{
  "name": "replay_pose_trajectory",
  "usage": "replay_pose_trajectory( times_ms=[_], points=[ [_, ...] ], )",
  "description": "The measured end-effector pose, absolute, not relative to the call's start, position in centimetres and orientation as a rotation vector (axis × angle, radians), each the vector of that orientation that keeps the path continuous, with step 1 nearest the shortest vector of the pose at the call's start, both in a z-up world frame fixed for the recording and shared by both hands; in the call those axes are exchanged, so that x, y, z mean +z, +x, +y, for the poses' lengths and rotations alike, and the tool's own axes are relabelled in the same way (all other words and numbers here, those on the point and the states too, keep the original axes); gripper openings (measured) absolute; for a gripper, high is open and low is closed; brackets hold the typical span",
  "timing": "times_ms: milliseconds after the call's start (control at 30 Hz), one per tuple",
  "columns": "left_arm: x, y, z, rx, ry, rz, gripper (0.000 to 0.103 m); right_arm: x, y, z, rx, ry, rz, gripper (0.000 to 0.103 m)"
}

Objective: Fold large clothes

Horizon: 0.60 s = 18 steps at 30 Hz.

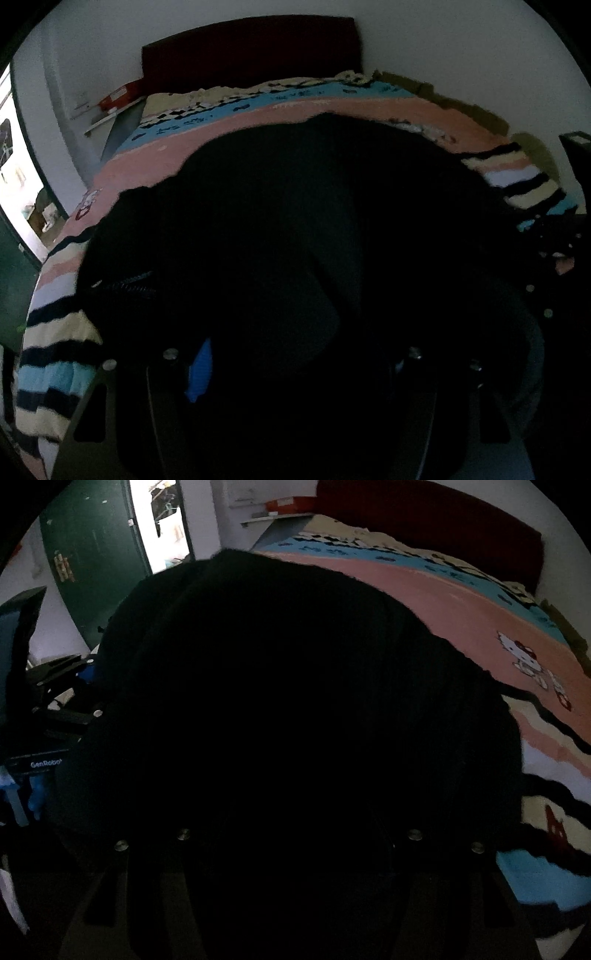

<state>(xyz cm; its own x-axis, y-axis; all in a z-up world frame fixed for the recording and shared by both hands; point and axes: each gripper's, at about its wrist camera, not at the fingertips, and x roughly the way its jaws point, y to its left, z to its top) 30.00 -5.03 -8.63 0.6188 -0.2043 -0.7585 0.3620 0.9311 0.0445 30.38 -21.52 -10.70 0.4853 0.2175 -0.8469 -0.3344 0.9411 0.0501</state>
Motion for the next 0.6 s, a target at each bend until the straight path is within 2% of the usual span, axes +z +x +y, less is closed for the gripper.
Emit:
replay_pose_trajectory(
  times_ms=[200, 600],
  points=[
    [-8.5, 27.6, -4.8, -0.332, 0.190, 0.850, 0.068, -7.5, 27.1, -21.3, 0.376, -0.132, 0.937, 0.062],
    [-12.3, 28.9, -6.0, -0.280, 0.217, 0.879, 0.069, -13.1, 30.6, -21.3, 0.333, -0.102, 1.033, 0.062]
  ],
)
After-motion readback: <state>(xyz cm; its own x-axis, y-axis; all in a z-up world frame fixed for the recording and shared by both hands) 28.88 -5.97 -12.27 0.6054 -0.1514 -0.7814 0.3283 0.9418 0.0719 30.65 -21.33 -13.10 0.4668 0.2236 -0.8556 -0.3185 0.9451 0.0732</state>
